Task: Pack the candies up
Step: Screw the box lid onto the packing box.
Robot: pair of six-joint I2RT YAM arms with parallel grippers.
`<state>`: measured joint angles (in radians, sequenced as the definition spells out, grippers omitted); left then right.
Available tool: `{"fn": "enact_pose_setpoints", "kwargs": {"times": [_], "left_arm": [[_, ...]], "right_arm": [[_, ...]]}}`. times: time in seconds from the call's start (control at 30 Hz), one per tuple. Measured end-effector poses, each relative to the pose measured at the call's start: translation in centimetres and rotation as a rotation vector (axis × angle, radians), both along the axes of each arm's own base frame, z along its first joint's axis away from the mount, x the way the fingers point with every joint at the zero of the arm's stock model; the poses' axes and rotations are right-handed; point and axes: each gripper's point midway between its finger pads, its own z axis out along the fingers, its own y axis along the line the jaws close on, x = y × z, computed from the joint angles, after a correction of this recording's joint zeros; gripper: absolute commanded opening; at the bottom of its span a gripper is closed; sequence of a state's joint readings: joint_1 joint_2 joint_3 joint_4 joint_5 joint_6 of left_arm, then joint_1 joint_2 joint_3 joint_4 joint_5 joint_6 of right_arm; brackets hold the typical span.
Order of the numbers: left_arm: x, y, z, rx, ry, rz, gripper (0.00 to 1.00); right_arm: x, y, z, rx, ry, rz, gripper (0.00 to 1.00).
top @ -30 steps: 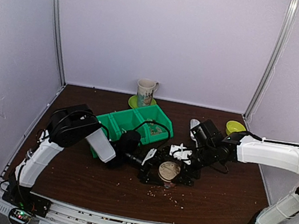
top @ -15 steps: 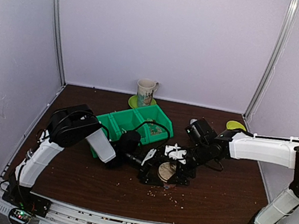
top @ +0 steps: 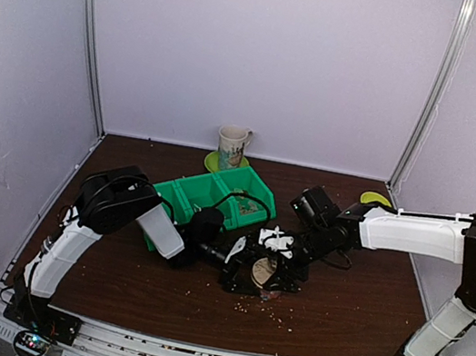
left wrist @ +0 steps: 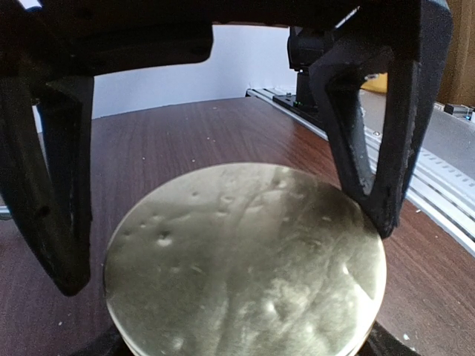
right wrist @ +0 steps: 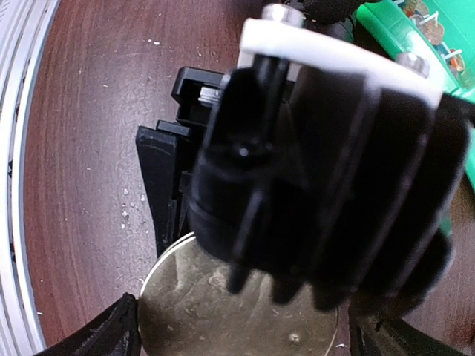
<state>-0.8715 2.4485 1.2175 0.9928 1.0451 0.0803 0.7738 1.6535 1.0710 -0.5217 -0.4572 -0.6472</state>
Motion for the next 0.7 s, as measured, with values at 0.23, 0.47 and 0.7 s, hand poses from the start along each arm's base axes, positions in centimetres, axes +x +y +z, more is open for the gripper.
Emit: {"fn": "enact_pose_setpoints", "kwargs": {"times": [0.23, 0.47, 0.7], "left_arm": [[0.0, 0.0, 0.0, 0.000, 0.000, 0.002, 0.65], [1.1, -0.4, -0.1, 0.010, -0.010, 0.058, 0.65], [2.8, -0.9, -0.2, 0.025, -0.027, 0.151, 0.65]], "right_arm": [[-0.2, 0.1, -0.2, -0.004, 0.028, -0.005, 0.90], [0.5, -0.1, -0.3, -0.019, 0.029, -0.087, 0.89], [2.2, -0.5, -0.3, -0.028, 0.012, -0.293, 0.88]]}}
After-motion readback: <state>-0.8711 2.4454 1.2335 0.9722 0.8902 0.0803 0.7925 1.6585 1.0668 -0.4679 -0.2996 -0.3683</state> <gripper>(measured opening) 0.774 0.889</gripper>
